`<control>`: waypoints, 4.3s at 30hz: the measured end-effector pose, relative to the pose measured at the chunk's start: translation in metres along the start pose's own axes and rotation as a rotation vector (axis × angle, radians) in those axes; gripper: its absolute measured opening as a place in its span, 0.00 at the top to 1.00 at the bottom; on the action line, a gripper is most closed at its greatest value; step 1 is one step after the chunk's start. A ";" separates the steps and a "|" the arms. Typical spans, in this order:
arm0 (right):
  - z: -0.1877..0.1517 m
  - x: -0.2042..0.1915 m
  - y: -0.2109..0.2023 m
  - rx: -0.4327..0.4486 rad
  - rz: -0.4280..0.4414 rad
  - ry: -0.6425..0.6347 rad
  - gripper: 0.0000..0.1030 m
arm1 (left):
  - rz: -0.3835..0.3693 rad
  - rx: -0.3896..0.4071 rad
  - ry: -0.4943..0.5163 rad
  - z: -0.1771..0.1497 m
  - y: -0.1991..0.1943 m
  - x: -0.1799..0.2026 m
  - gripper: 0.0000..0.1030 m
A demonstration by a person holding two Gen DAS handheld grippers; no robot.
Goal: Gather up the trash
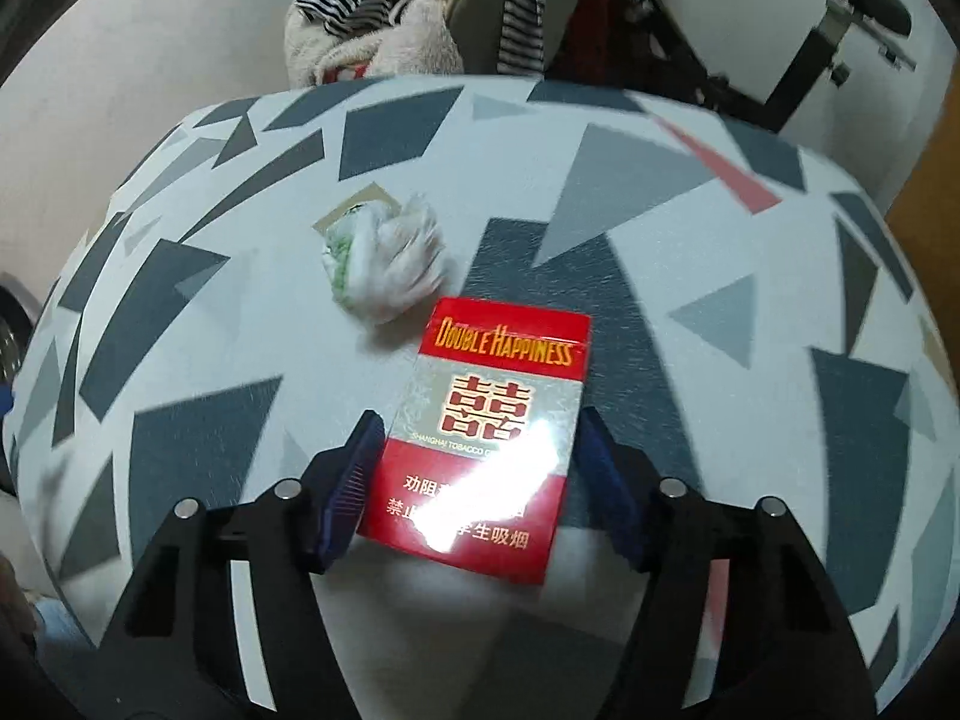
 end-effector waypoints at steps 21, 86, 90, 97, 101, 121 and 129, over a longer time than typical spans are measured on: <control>-0.062 0.088 -0.090 0.165 0.011 0.204 0.40 | -0.127 -0.175 -0.341 0.082 0.201 0.070 0.24; -0.236 -0.079 -0.183 0.084 0.190 -0.006 0.42 | 0.005 -0.025 0.162 -0.148 -0.157 0.106 0.09; -0.244 -0.090 -0.173 0.044 0.199 -0.028 0.42 | 0.045 -0.018 0.144 -0.147 -0.162 0.097 0.06; -0.260 -0.104 -0.156 -0.019 0.208 -0.060 0.42 | 0.091 -0.016 0.117 -0.147 -0.163 0.087 0.06; -0.263 -0.108 -0.150 -0.038 0.218 -0.060 0.41 | 0.086 -0.016 0.111 -0.148 -0.162 0.086 0.06; -0.169 -0.074 -0.238 0.236 0.076 -0.055 0.06 | 0.169 0.133 0.224 -0.070 -0.192 0.123 0.06; -0.123 -0.048 -0.311 0.406 0.012 -0.040 0.06 | 0.248 0.282 0.344 -0.016 -0.235 0.166 0.06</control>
Point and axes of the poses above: each gripper's, at about its wrist camera, not at the fingertips, and y roughly the way its jaws point, x to its right, z to its top, the point moved 4 cm from there along y, roughly the way its jaws point, and after that the axes turned 3 degrees about -z, right-handed, at the moved point
